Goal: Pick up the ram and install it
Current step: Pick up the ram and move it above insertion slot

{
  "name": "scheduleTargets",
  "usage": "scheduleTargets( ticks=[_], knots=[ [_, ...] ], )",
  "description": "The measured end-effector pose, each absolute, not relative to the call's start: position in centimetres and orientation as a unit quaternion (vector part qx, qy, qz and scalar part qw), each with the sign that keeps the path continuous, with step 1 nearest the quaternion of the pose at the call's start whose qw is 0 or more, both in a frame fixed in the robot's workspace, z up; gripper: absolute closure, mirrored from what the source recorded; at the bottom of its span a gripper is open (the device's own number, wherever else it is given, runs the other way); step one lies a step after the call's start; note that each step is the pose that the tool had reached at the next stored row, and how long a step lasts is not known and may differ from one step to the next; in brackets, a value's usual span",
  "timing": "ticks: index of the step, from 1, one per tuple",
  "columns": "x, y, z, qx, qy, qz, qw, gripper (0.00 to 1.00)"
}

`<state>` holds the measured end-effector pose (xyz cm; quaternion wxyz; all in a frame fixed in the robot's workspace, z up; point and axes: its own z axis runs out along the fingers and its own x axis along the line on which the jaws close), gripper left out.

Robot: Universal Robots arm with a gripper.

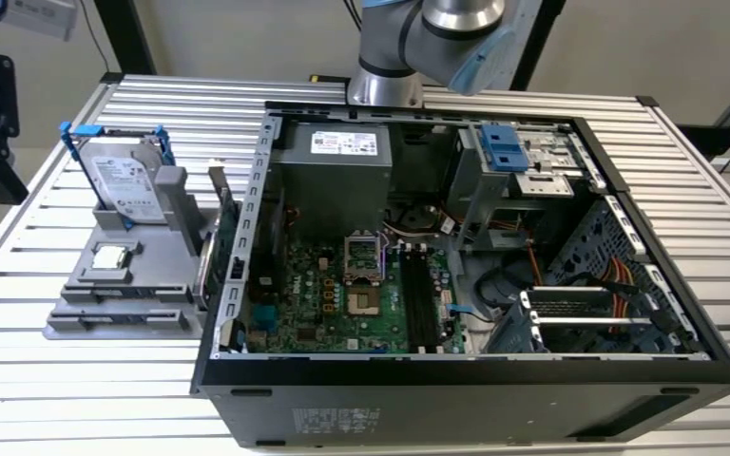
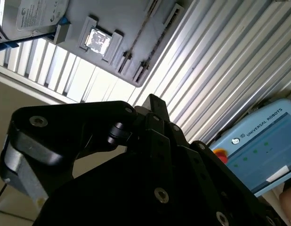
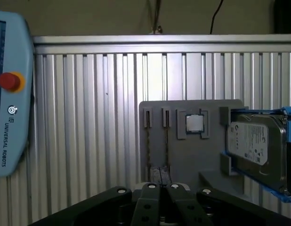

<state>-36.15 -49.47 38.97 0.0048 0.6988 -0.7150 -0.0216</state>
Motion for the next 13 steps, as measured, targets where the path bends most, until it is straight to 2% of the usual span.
scheduleTargets(
  ticks=[13],
  knots=[
    [-36.15, -49.47, 38.97, 0.724, -0.689, -0.021, 0.006, 1.0]
  ],
)
